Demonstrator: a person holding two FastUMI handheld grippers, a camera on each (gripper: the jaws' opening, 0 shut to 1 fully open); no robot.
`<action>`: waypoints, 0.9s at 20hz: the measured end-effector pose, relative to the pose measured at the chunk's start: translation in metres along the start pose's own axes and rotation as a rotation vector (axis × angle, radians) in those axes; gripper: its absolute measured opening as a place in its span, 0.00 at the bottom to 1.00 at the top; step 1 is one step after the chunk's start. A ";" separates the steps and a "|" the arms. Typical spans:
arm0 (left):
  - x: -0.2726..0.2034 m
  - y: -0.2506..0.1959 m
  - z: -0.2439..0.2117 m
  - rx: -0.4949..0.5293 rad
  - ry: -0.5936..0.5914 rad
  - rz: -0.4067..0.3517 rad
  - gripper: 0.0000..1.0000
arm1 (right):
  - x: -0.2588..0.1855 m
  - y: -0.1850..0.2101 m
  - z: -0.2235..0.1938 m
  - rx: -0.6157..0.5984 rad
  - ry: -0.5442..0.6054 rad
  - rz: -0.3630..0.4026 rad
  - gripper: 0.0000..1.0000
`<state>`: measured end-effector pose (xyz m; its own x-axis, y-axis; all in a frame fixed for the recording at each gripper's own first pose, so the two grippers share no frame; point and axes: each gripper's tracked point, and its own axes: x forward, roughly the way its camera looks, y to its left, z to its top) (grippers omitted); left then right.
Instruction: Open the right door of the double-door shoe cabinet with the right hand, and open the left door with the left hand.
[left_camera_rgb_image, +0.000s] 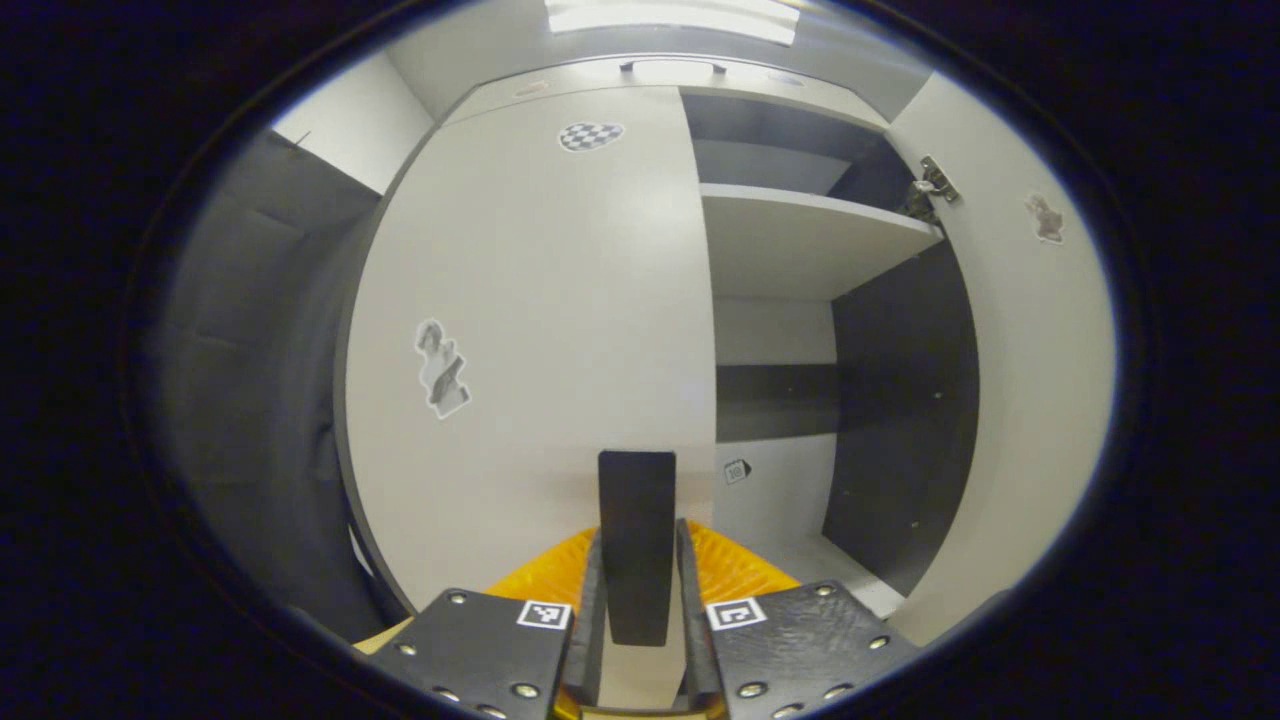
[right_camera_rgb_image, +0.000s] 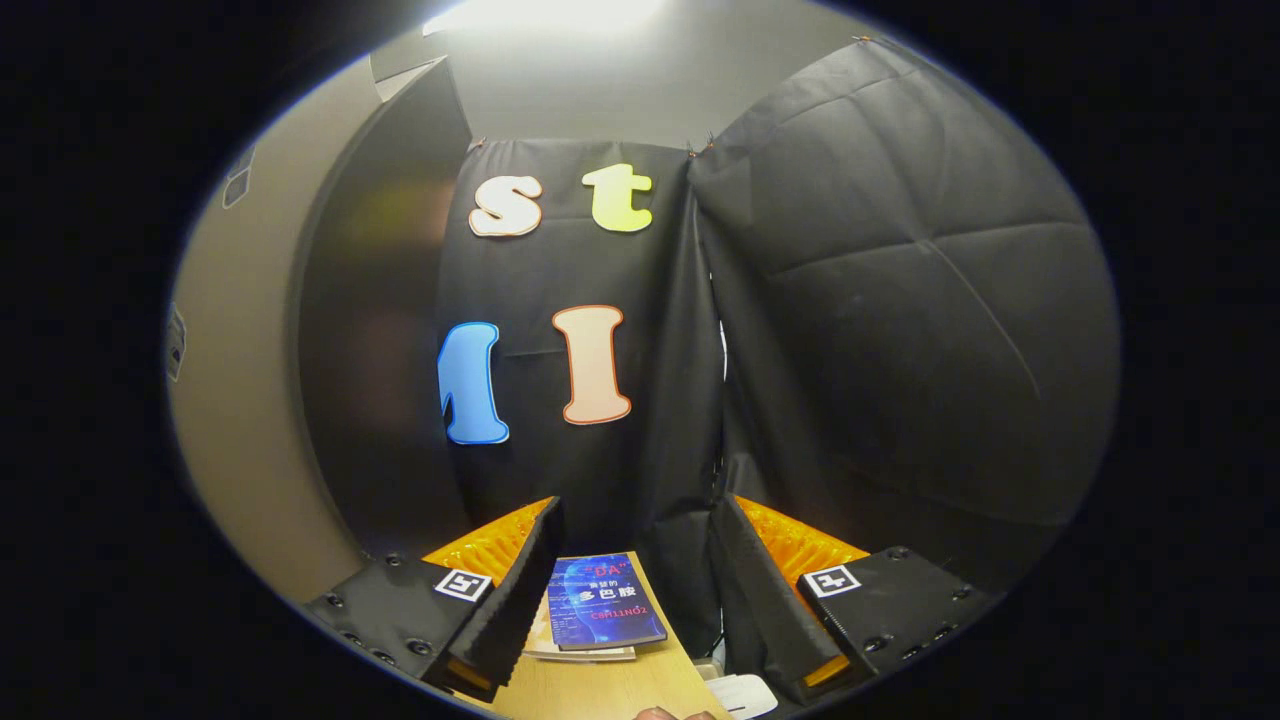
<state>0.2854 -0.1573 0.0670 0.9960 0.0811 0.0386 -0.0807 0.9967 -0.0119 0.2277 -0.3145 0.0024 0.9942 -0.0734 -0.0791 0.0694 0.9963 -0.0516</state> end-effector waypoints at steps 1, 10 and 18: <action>0.002 0.000 0.000 -0.016 0.002 -0.004 0.29 | 0.005 0.001 -0.001 0.003 0.005 0.006 0.98; -0.002 -0.001 -0.006 -0.043 0.002 -0.011 0.21 | 0.010 0.020 -0.011 0.021 0.026 0.074 0.98; -0.002 0.001 -0.004 -0.062 -0.025 -0.006 0.04 | -0.023 0.028 -0.012 0.138 0.000 0.109 0.98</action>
<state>0.2830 -0.1566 0.0625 0.9950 0.0761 0.0641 -0.0713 0.9947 -0.0737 0.2063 -0.2857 -0.0094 0.9964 0.0353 -0.0766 -0.0280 0.9951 0.0949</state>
